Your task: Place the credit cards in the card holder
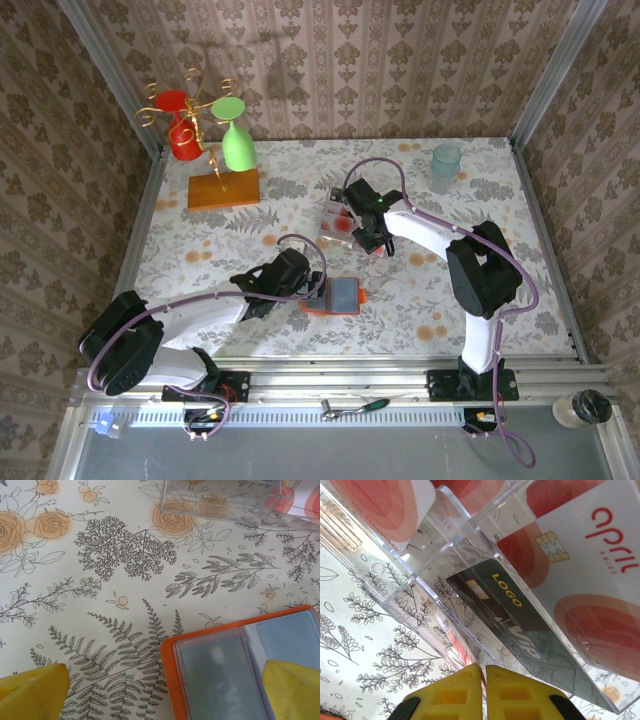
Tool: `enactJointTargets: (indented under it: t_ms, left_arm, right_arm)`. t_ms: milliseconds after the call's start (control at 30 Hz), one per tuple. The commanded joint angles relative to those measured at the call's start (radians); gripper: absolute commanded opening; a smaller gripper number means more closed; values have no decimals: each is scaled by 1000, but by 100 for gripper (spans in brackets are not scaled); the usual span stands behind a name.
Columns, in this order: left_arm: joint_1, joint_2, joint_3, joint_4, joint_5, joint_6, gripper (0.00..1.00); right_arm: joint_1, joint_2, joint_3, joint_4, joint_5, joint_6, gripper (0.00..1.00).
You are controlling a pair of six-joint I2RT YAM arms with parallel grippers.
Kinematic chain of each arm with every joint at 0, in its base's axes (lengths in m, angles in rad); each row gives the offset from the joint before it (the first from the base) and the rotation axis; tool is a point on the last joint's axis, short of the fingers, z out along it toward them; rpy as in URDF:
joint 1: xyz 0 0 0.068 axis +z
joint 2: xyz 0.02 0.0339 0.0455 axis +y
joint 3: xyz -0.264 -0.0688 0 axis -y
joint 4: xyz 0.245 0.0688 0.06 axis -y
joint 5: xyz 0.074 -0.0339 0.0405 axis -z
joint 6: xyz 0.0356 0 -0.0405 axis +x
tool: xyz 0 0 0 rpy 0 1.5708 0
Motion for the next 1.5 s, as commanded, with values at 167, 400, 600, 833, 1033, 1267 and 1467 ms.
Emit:
enactJointTargets:
  t_ms: [167,400,600,833,1033,1267,1467]
  left_arm:
    - [4,-27,-14,-1,-9,-19,100]
    - [5,-34,-14,-8,-11,-18,100]
    - [5,-46,-14,-20,-14,-16,100]
    - [5,-65,-26,-45,-25,-12,100]
    - [3,-104,-58,-71,-62,-27,100]
    - [3,-103,-79,-83,-71,-29,100]
    - [2,-87,-83,-76,-70,-19,100]
  right_arm:
    - [8,-9,-2,19,-134,-117,0]
    - [35,-62,10,20,-137,-174,0]
    - [66,-154,4,7,-121,-155,0]
    - [74,-304,-66,22,-238,58,0]
    - [74,-422,-287,230,-474,378,0]
    - [84,-455,-553,606,-656,666,0]
    - [108,-401,-615,734,-678,736,0]
